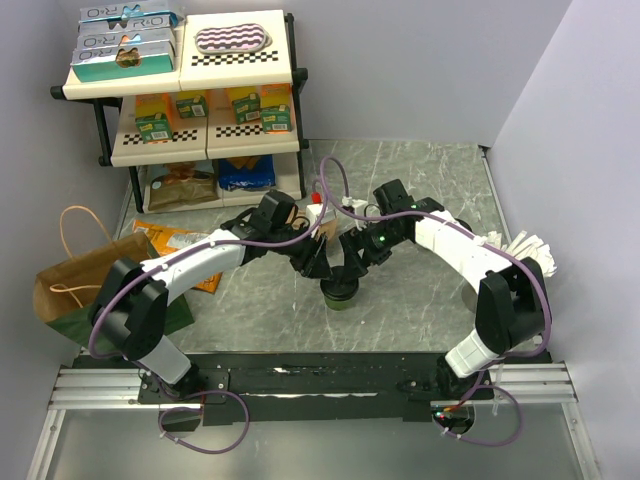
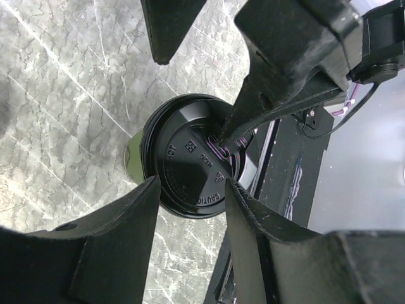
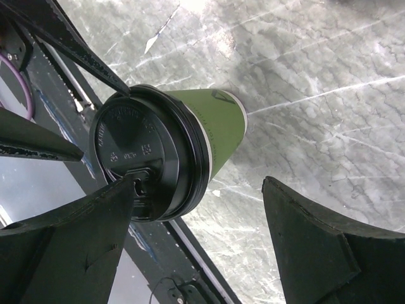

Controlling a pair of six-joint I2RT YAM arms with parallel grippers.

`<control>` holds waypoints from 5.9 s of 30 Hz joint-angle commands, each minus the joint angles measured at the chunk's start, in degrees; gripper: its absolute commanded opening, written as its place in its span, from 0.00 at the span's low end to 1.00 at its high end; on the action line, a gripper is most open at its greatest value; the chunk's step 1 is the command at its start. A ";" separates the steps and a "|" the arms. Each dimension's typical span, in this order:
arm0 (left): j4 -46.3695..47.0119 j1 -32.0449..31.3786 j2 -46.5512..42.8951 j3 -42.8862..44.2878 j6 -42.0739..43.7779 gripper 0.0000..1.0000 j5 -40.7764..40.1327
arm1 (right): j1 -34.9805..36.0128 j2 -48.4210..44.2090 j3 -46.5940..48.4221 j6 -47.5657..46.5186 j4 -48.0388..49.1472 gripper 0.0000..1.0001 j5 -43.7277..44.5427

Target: Pack the takeout coffee

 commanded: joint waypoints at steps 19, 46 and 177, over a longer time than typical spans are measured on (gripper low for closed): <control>4.72 -0.19 1.65 -1.92 -1.10 0.52 1.53 | -3.34 -1.93 -6.59 -0.44 5.35 0.88 -13.37; 10.79 4.21 9.47 -1.92 -3.82 0.49 8.30 | -8.18 5.27 -14.50 1.22 18.79 0.83 -25.52; 17.38 4.29 18.17 -4.12 -11.82 0.47 15.33 | -8.36 27.51 -0.27 -3.61 -12.66 0.62 0.41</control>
